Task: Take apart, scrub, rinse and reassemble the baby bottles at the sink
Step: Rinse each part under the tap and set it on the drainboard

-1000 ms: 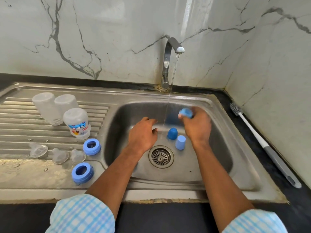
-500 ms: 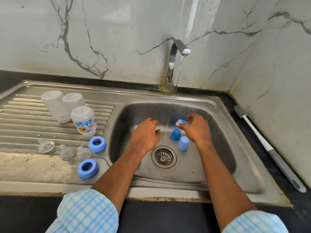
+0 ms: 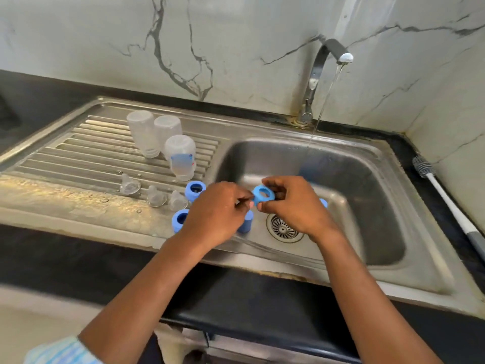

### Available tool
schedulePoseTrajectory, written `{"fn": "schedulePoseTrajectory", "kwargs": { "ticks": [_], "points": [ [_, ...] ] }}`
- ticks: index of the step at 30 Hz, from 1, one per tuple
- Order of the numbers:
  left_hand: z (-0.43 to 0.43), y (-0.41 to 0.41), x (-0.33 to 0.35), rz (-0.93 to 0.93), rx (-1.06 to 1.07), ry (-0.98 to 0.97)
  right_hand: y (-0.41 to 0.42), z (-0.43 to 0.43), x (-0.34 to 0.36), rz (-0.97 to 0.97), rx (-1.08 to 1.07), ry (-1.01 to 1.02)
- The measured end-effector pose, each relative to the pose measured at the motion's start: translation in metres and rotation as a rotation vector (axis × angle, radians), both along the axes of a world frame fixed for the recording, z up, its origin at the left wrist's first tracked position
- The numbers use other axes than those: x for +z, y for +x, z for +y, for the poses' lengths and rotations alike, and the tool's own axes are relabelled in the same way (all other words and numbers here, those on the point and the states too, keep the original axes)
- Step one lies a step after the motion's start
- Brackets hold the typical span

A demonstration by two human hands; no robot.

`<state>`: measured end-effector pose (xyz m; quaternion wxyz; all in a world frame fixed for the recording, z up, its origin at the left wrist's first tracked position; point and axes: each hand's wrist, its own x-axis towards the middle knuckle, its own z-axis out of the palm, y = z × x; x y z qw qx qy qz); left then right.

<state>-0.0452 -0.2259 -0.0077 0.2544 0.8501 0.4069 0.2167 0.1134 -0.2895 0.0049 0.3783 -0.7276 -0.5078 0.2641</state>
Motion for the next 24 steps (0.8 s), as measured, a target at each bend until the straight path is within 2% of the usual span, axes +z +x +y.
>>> {"fn": "schedulePoseTrajectory", "kwargs": {
  "ticks": [4, 10, 18, 24],
  "points": [
    [-0.006, -0.049, 0.01, 0.068, 0.096, 0.009, -0.037, 0.001, 0.001, -0.037, 0.158, -0.041],
    [0.009, -0.087, 0.015, -0.031, 0.31, -0.033, -0.077, 0.005, -0.01, -0.247, 0.303, -0.115],
    [0.018, -0.077, 0.015, -0.041, 0.299, -0.056, -0.082, 0.012, -0.01, -0.3, 0.352, -0.144],
    [0.022, -0.056, 0.021, -0.052, 0.241, -0.049, -0.046, 0.013, 0.0, -0.273, 0.321, -0.17]
  ]
}}
